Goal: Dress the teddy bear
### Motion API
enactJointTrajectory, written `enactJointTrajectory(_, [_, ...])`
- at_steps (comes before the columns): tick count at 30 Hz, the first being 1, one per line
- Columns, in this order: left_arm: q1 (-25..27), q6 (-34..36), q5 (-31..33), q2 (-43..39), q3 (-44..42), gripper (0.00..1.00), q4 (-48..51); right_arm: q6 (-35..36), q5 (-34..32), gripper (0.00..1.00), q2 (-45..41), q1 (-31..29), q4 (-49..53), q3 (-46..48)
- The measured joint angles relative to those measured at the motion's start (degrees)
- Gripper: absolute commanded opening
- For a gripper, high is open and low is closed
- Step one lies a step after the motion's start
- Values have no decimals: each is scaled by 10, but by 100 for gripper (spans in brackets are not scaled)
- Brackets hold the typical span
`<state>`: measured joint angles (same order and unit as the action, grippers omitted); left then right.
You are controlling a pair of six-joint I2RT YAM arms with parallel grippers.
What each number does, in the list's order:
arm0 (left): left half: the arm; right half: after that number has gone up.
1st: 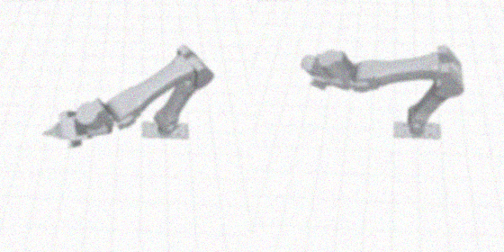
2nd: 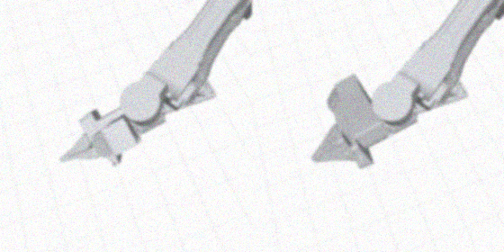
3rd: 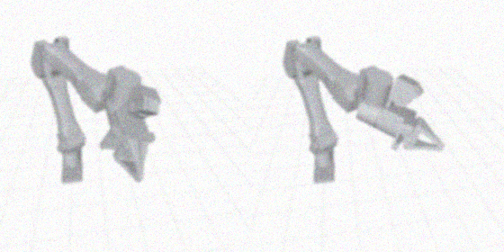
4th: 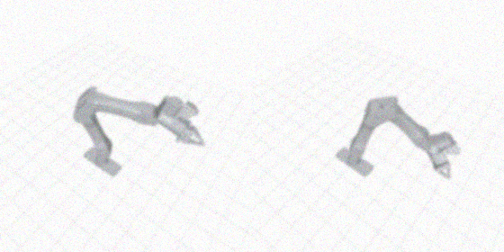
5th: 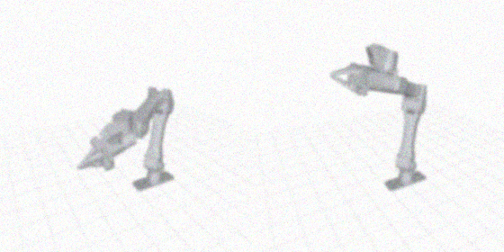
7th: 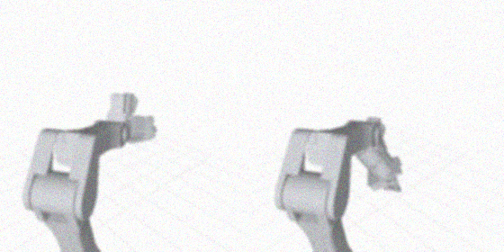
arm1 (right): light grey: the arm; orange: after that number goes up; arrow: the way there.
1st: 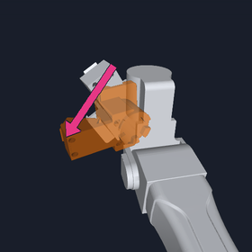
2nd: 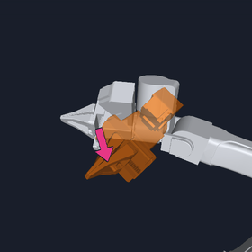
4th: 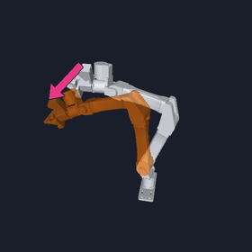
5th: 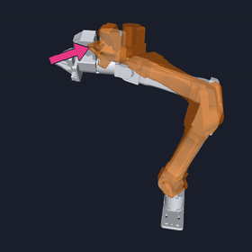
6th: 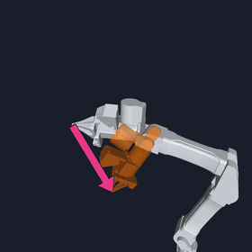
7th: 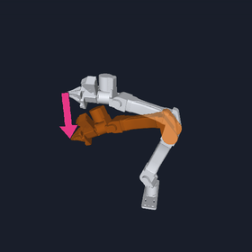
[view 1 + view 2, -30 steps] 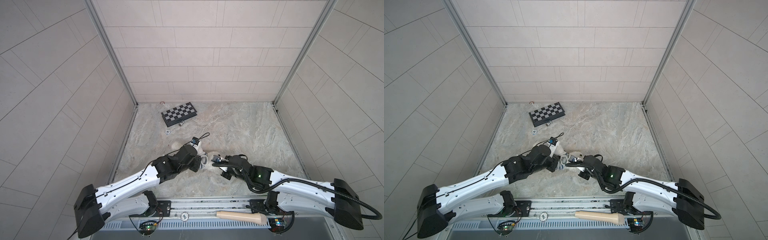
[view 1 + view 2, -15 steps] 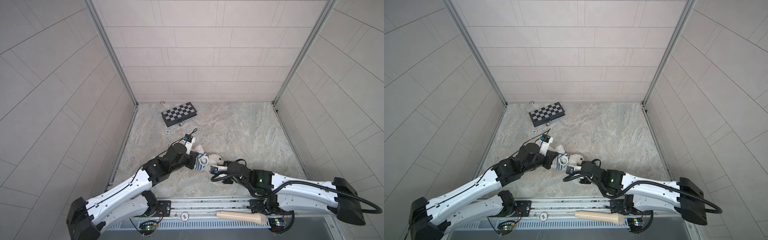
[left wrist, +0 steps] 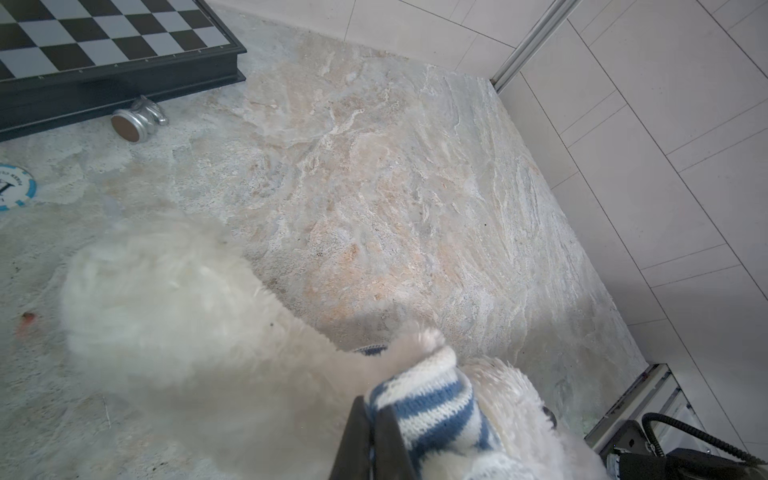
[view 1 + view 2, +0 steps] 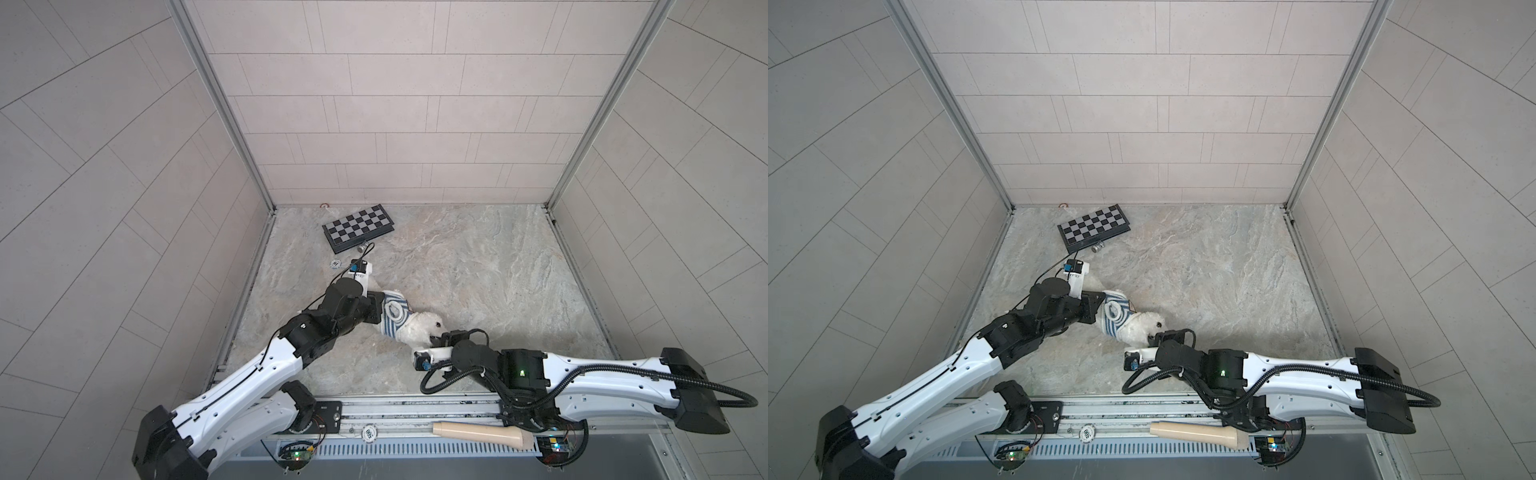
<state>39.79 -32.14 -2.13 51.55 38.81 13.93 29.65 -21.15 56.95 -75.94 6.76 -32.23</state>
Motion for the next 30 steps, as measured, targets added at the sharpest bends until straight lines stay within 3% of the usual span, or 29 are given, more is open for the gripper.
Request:
enactJointTrajectory(12, [-36,-32,-16,-39,-46,0,-4,45,-41,0,25,-33,0,3])
enactJointTrajectory(21, [-43,-15,-91,-29,-57,0,-21,79,-69,0,45,-58,8,5])
enactJointTrajectory(30, [-43,-8,-79,-29,-57,0,13,107,-103,0,56,-80,0,12])
